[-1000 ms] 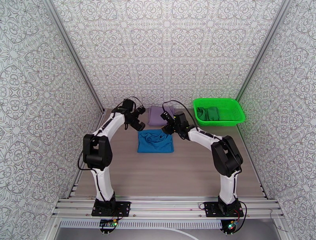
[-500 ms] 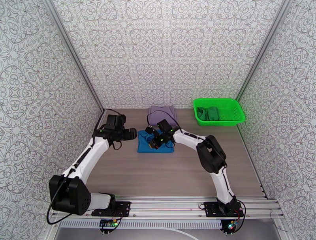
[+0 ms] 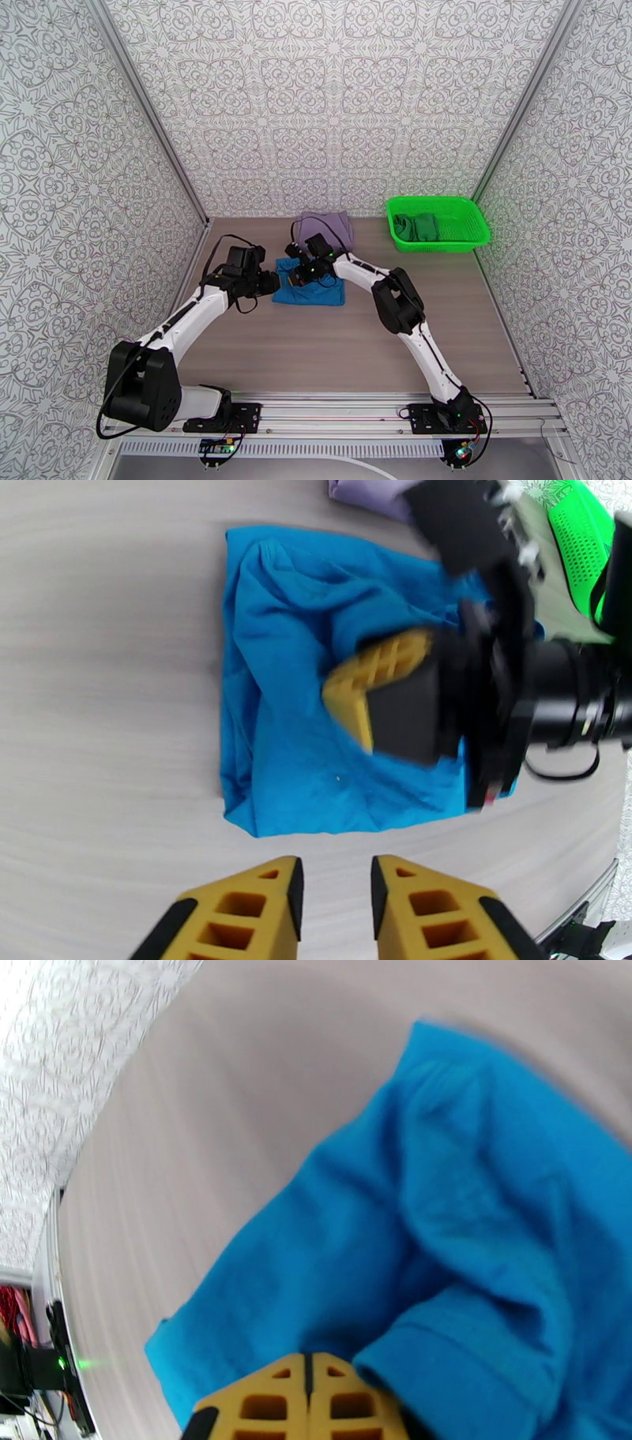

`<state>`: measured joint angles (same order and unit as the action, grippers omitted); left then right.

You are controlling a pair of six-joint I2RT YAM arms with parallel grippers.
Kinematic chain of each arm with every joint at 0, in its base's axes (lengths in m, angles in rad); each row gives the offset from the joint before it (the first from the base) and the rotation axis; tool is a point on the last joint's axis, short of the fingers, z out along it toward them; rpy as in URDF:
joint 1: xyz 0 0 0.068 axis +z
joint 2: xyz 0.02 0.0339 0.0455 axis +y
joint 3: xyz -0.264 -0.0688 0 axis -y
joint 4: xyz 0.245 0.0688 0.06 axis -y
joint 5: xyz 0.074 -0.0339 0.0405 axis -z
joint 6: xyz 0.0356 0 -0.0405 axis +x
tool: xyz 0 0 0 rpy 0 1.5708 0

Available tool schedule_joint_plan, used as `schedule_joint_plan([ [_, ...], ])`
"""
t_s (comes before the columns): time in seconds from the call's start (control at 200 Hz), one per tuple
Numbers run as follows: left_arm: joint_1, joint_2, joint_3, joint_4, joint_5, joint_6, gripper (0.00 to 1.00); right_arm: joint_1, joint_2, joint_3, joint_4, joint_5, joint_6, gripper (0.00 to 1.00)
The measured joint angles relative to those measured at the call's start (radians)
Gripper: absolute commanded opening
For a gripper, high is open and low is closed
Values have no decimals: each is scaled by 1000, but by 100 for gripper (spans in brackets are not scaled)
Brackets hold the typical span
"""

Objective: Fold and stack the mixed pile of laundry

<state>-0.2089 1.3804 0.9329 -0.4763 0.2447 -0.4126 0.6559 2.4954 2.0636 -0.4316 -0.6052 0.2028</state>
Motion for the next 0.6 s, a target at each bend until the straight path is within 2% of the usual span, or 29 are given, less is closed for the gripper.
schedule_joint_plan([
  [0.16, -4, 46, -21, 55, 29, -8, 35, -46, 55, 89, 24, -2, 27, 0],
  [0.415, -43, 256, -19, 156, 44, -34, 36, -93, 224, 275, 43, -63, 130, 5],
  [0.45, -50, 273, -19, 156, 33, -34, 40, -95, 225, 274, 50, -70, 140, 9],
  [0.51, -61, 279, -18, 154, 9, -37, 49, -95, 208, 244, 91, -74, 151, 21],
  [0.6, -76, 270, 8, 128, -34, -32, 64, -92, 119, 99, 151, -74, 152, 39],
])
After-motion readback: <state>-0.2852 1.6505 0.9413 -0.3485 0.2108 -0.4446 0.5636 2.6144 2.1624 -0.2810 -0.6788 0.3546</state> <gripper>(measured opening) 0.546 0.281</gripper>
